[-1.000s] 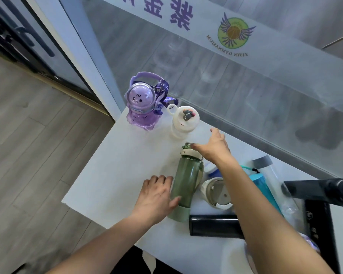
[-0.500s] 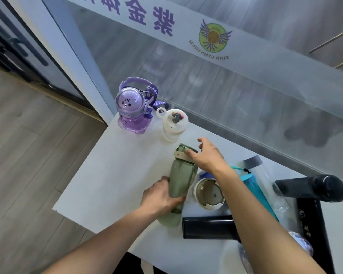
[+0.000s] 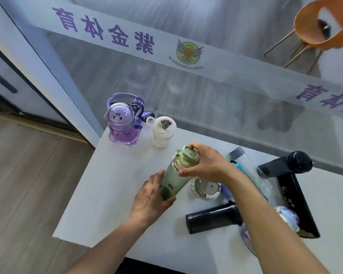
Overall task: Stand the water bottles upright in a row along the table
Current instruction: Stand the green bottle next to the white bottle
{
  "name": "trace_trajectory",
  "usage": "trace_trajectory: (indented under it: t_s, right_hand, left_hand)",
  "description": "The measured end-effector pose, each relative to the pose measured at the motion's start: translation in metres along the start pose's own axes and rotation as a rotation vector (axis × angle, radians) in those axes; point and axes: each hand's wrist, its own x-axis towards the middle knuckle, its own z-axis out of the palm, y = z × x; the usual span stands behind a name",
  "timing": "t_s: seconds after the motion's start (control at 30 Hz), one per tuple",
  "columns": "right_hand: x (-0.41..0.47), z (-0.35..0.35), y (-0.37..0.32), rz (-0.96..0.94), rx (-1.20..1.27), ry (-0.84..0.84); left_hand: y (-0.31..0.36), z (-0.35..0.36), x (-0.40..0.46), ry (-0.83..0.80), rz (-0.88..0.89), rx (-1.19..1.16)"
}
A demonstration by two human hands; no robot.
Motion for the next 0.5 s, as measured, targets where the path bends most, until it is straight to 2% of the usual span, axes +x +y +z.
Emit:
trace_trajectory:
  t_s: [0.13,0.3,0.4,0.5]
  right_hand:
    - [-0.003,-0.008,-0.001,-0.049,0.039,0.231]
    - [0.018,-0.022,-0.003,-0.051,0.016,0.463]
    - [0.036,-0.03,-0.003,-0.015,-0.007,0.512]
    - [0.049,-0.037,-0.002,-0.008,-0.043,0.503]
  left_hand:
    - [-0.001,-0.024,0.024,-0.041,0.117,-0.008]
    - [0.004,-0.055,0.059,0.11,0.207,0.168]
    - [0.012,-0.069,0.08,0.167,0.232,0.269]
    - [0.019,-0.074,0.096,0.147,0.243,0.345]
